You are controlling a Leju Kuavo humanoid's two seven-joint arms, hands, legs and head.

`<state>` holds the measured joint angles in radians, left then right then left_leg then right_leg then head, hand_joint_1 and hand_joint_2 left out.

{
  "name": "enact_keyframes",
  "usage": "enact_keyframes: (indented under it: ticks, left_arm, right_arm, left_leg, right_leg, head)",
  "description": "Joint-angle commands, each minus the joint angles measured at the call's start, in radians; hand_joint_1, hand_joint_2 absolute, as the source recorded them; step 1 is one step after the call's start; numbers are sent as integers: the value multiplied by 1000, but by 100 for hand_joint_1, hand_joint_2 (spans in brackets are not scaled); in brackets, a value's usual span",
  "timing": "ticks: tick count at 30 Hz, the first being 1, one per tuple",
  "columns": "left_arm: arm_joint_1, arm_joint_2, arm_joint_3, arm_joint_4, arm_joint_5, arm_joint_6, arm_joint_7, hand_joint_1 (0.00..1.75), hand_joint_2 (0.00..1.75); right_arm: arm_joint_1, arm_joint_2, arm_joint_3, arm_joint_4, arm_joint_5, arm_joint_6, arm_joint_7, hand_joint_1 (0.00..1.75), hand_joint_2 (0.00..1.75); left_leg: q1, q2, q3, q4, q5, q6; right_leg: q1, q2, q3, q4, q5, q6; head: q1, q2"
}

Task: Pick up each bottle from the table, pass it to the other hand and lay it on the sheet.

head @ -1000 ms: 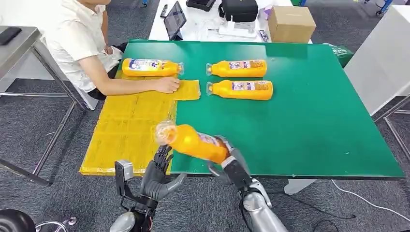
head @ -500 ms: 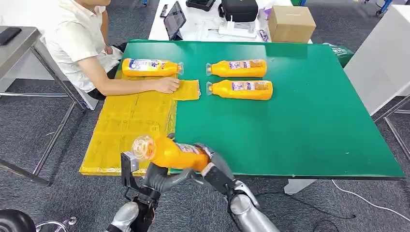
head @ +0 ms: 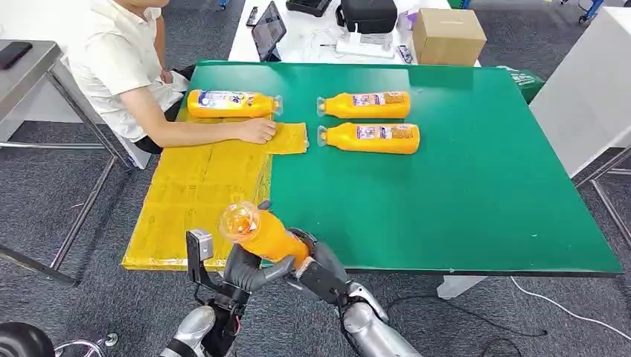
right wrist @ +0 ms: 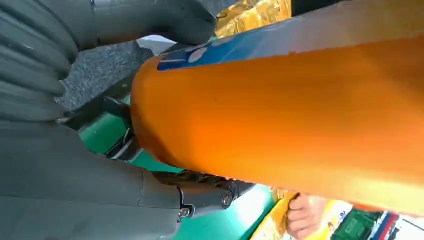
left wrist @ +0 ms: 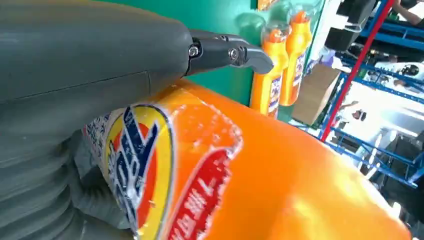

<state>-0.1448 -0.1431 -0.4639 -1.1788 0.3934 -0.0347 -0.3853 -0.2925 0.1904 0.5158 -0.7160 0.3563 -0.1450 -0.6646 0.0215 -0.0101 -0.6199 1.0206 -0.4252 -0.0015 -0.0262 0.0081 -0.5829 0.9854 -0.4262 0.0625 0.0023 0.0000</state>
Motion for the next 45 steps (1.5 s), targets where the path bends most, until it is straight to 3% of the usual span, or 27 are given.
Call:
enact_keyframes:
  ticks: [1,3,4,5,9,10,11,12,17,18,27,28,30,45]
  left_arm:
    - [-55,-48,1,43,85,-30,-4,0,175]
    - [-55,-48,1,43,85,-30,-4,0,175]
    - [-53,-53,8,32,98,-4,-6,155,175]
    - [-55,-57,14,29,103,6,-10,175,175]
    - [-65,-57,11,15,101,39,-23,175,175]
    - [-63,-61,19,10,104,55,-29,175,175]
    - [-61,-63,25,2,111,63,-32,175,175]
    - [-59,-66,32,-1,119,66,-33,175,175]
    - [-72,-56,14,0,151,38,-25,175,175]
    - [-73,-54,11,0,156,30,-24,175,175]
    - [-90,-6,9,13,145,30,9,175,175]
    - [-99,5,4,25,97,76,2,175,175]
    - [-119,26,-16,48,-27,176,-27,175,175]
    - [-120,30,-11,51,-25,175,-26,175,175]
  right_arm:
    - [-24,31,84,137,-8,18,-14,175,175]
    - [-24,31,84,137,-8,18,-14,175,175]
    - [-23,30,92,139,-9,16,-15,175,175]
    - [-21,33,94,140,-10,18,-16,175,175]
    - [-21,39,104,144,-18,13,-19,175,175]
    - [-19,39,108,141,-14,2,-19,166,175]
    - [-15,41,111,136,-8,-14,-22,44,175]
    - [-13,43,113,136,-7,-15,-22,0,175]
    - [-4,43,120,138,-28,-45,-34,0,175]
    - [-6,41,121,133,-28,-55,-34,0,0]
    - [-3,4,139,47,23,-306,-34,0,0]
    - [1,-7,142,46,17,-342,-34,0,175]
    - [23,-25,128,4,-3,-395,-34,0,175]
    - [26,-31,129,-2,-5,-394,-34,0,175]
  left_leg:
    - [1,0,2,0,-1,1]
    - [1,-1,1,0,0,1]
    - [1,-1,3,0,-1,2]
    - [0,-1,3,0,0,2]
    - [1,-1,4,0,-2,2]
    - [1,-1,1,0,-1,1]
    - [1,-1,0,0,0,1]
    - [1,-1,2,0,-1,1]
    - [1,-1,5,0,-2,2]
    - [1,-1,1,0,0,1]
    - [0,0,3,0,-1,1]
    - [0,0,2,0,-1,1]
    - [1,-1,5,-1,-1,2]
    - [1,1,5,-1,-1,2]
  right_leg:
    - [1,-2,3,-1,-1,-3]
    - [1,-2,3,-1,-1,-2]
    - [2,-3,4,-1,-1,-3]
    - [1,-3,4,-1,-1,-3]
    - [2,-3,5,-1,-2,-4]
    - [1,-3,2,0,-1,-2]
    - [1,-2,1,0,-1,-2]
    - [1,-3,2,0,-1,-3]
    - [2,-4,6,-1,-2,-5]
    - [1,-3,2,0,-1,-2]
    - [1,-2,3,0,-1,-3]
    - [1,-2,3,0,-1,-3]
    - [2,-4,6,-1,-2,-5]
    - [2,-2,5,-1,-1,-4]
  head:
    - [0,0]
    - [0,0]
    - [0,0]
    - [0,0]
    - [0,0]
    - [0,0]
    - [0,0]
    - [0,0]
    - [0,0]
    - [0,0]
    - [0,0]
    - [0,0]
    - [0,0]
    - [0,0]
